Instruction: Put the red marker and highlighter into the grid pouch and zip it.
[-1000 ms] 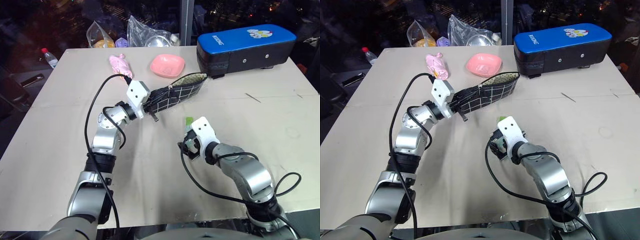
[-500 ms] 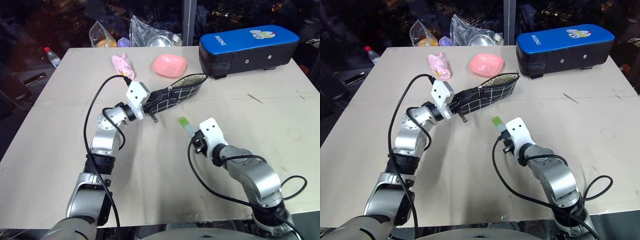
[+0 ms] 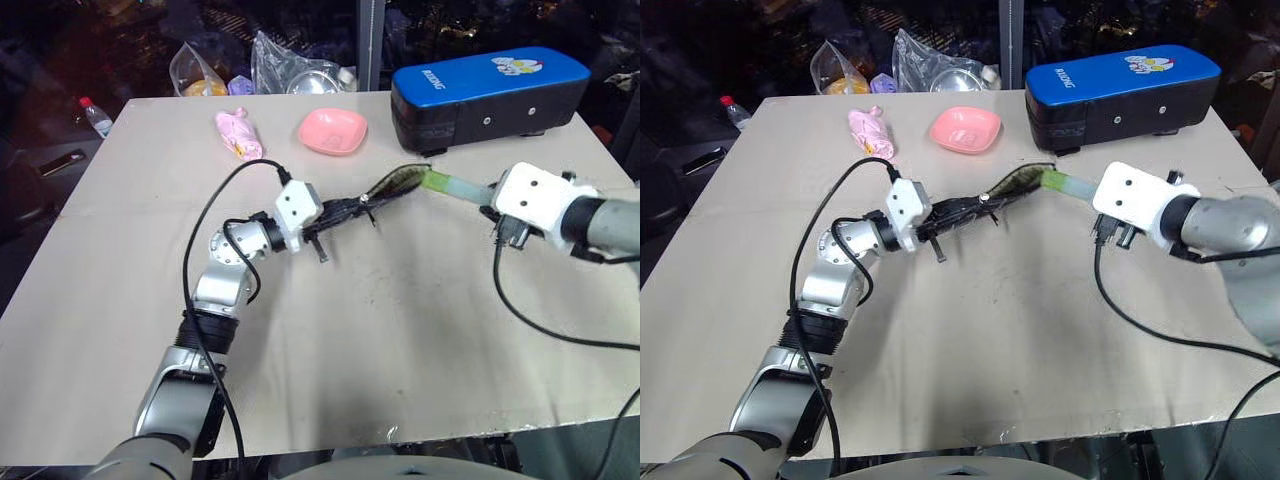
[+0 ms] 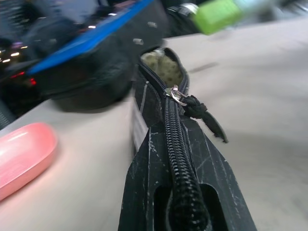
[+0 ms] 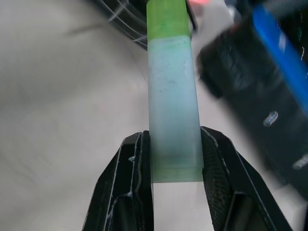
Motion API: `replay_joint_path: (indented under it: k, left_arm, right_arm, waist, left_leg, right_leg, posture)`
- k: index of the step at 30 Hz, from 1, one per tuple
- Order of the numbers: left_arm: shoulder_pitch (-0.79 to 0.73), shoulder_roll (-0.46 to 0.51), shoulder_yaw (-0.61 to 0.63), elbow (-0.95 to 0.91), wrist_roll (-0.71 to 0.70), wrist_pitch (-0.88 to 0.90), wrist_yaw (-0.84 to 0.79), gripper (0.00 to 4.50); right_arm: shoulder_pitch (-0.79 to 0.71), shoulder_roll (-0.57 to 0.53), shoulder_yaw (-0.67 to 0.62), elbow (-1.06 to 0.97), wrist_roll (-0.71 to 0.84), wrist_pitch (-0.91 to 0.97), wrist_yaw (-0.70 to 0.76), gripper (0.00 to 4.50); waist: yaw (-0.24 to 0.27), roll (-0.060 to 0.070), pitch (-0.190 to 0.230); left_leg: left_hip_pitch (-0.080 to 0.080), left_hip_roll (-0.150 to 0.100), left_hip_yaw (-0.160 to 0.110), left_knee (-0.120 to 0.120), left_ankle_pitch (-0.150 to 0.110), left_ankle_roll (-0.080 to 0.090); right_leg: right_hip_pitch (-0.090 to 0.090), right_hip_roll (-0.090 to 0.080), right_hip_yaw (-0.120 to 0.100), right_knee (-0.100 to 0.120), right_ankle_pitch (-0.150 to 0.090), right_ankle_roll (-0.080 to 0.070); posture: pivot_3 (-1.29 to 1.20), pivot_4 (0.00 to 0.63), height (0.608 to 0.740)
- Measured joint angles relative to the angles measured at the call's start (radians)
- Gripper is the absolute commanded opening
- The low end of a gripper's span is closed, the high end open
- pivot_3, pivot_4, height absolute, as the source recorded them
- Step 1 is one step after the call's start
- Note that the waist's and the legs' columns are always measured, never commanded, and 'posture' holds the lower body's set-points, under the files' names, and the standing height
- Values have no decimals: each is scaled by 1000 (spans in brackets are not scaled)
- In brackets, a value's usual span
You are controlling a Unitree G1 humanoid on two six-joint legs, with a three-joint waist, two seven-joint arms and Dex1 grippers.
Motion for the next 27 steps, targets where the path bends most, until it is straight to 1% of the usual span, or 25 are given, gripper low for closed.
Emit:
replay_joint_path:
  k: [3, 5, 8, 13, 16, 17, 19, 21, 24, 25, 27]
  left_arm:
    - [-1, -22, -15, 0, 2, -8, -7, 0]
    - [-1, -25, -18, 0, 4, -12, -7, 0]
    - [0, -33, -20, 0, 11, -23, -7, 0]
    - [1, -39, -32, 0, 19, -29, -8, 0]
    - [3, -39, -36, -3, 20, -38, -14, 0]
    - [3, -43, -46, -6, 20, -42, -20, 0]
    - [4, -46, -49, -12, 19, -42, -26, 0]
    - [4, -57, -49, -17, 17, -41, -30, 0]
    - [4, -69, -49, -28, 15, -32, -31, 0]
    - [3, -74, -49, -33, 12, -31, -31, 0]
    - [1, -77, -49, -34, 10, -30, -31, 0]
  right_arm:
    - [-88, -5, 85, 80, -71, -157, 81, 757]
    - [-114, -5, 109, 109, -106, -205, 104, 757]
    - [-160, -1, 179, 184, -193, -332, 161, 757]
    - [-210, 43, 244, 295, -306, -487, 213, 757]
    - [-261, 97, 263, 364, -360, -567, 223, 757]
    - [-283, 134, 276, 388, -382, -606, 227, 757]
    - [-296, 171, 287, 411, -396, -639, 231, 757]
    - [-313, 240, 307, 455, -420, -695, 232, 757]
    - [-316, 313, 311, 530, -429, -773, 205, 757]
    - [-316, 333, 312, 567, -431, -816, 191, 757]
    - [-316, 338, 312, 602, -433, -875, 183, 757]
  waist:
    - [-5, 0, 0]
    - [-5, 0, 0]
    - [-5, 0, 0]
    - [-4, 0, 0]
    - [-7, 0, 0]
    - [-7, 0, 0]
    - [-7, 0, 0]
    - [-7, 0, 0]
    - [-4, 0, 0]
    - [-1, 0, 0]
    - [2, 0, 0]
  left_leg:
    - [0, 0, 0, 0, 0, 0]
    - [0, 0, 0, 0, 0, 0]
    - [0, 0, 0, 0, 0, 0]
    - [0, 0, 0, 0, 0, 0]
    - [0, 0, 1, 0, 0, 0]
    - [0, 0, 0, 0, 0, 0]
    - [0, 0, 0, 0, 0, 0]
    - [0, 0, 0, 0, 0, 0]
    - [0, -1, 0, 1, 1, -2]
    - [-1, -1, 0, 1, 1, -2]
    - [-1, -1, 0, 1, 1, -2]
  right_leg:
    - [0, 0, 1, 0, 0, 0]
    - [0, 0, 1, 0, 0, 0]
    - [0, 0, 1, 0, 0, 0]
    - [-1, -1, 1, -1, 0, 0]
    - [-1, -1, 2, 0, 0, 0]
    - [-1, 0, 2, 0, 0, 0]
    - [-1, 0, 2, 0, 0, 0]
    - [-1, 0, 2, 0, 0, 0]
    - [-1, 0, 2, 0, 0, 0]
    - [-1, -1, 2, 0, 0, 0]
    - [-1, -1, 2, 0, 1, 0]
  posture:
    - [0, 150, 740]
    - [0, 150, 740]
    - [0, 150, 740]
    - [0, 150, 740]
    - [0, 150, 740]
    - [0, 150, 740]
    - [0, 150, 740]
    - [0, 150, 740]
    - [0, 150, 740]
    - [0, 150, 740]
    - [0, 150, 740]
